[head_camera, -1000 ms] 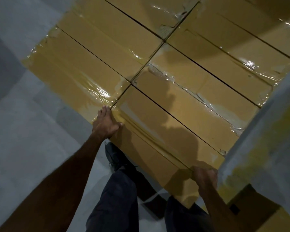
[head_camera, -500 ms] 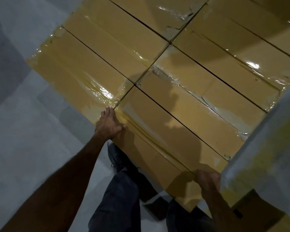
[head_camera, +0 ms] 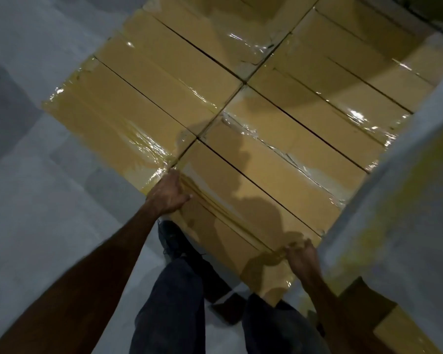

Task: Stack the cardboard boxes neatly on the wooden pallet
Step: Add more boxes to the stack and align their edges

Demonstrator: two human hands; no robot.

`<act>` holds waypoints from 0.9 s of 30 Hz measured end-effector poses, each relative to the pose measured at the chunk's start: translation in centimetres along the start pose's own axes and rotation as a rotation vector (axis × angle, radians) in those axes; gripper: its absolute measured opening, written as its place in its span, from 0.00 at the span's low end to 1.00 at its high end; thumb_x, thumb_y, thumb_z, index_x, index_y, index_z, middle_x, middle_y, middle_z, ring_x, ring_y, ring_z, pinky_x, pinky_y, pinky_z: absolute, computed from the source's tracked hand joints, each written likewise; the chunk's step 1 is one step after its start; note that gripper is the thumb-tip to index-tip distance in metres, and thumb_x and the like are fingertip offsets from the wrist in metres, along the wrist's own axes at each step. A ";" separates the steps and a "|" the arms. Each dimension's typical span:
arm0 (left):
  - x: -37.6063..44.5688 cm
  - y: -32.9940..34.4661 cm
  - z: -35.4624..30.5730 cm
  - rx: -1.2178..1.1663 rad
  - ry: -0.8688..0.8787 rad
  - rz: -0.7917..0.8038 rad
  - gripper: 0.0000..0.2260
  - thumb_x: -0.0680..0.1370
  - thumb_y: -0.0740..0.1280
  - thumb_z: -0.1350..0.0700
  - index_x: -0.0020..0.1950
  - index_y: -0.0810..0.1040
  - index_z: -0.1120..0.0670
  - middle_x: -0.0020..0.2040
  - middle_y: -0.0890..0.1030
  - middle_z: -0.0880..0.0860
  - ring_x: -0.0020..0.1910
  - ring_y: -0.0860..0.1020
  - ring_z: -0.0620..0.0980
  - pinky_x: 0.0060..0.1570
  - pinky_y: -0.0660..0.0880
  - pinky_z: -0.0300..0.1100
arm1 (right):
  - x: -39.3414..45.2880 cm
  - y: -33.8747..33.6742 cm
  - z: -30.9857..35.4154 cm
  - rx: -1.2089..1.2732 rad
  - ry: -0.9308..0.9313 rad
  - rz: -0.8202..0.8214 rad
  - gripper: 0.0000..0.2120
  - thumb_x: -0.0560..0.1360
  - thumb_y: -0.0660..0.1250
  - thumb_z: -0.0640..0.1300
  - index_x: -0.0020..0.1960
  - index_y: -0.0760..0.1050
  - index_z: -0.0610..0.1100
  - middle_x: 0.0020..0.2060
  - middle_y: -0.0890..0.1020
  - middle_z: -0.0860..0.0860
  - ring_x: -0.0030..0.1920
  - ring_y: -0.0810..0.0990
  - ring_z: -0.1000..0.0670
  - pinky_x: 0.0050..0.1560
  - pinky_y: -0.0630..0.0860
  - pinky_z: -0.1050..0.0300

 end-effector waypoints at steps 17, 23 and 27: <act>-32.9 -2.6 -18.5 -0.343 0.163 -0.010 0.41 0.79 0.74 0.43 0.86 0.58 0.53 0.85 0.60 0.52 0.82 0.60 0.52 0.79 0.59 0.46 | -22.1 -15.7 4.0 0.097 -0.180 -0.076 0.38 0.81 0.68 0.56 0.84 0.57 0.44 0.82 0.64 0.46 0.80 0.64 0.42 0.78 0.65 0.44; -37.0 -6.6 -20.4 -0.434 0.308 -0.079 0.39 0.79 0.74 0.42 0.85 0.61 0.48 0.83 0.64 0.50 0.81 0.64 0.53 0.77 0.64 0.52 | -30.5 -18.2 5.3 0.223 -0.217 -0.267 0.37 0.83 0.68 0.54 0.84 0.56 0.44 0.82 0.63 0.46 0.80 0.64 0.42 0.77 0.63 0.46; -38.2 -8.6 -19.7 -0.400 0.448 -0.056 0.38 0.79 0.73 0.41 0.85 0.61 0.47 0.83 0.64 0.49 0.81 0.64 0.51 0.78 0.64 0.52 | -35.2 -16.6 5.9 0.375 -0.207 -0.397 0.36 0.83 0.68 0.54 0.84 0.57 0.45 0.82 0.63 0.47 0.81 0.63 0.44 0.78 0.61 0.48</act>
Point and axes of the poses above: each hand's wrist, its own x-axis towards the middle knuckle, its own y-axis out of the palm, z = x × y, the point moved 4 cm from there along x, towards the middle knuckle
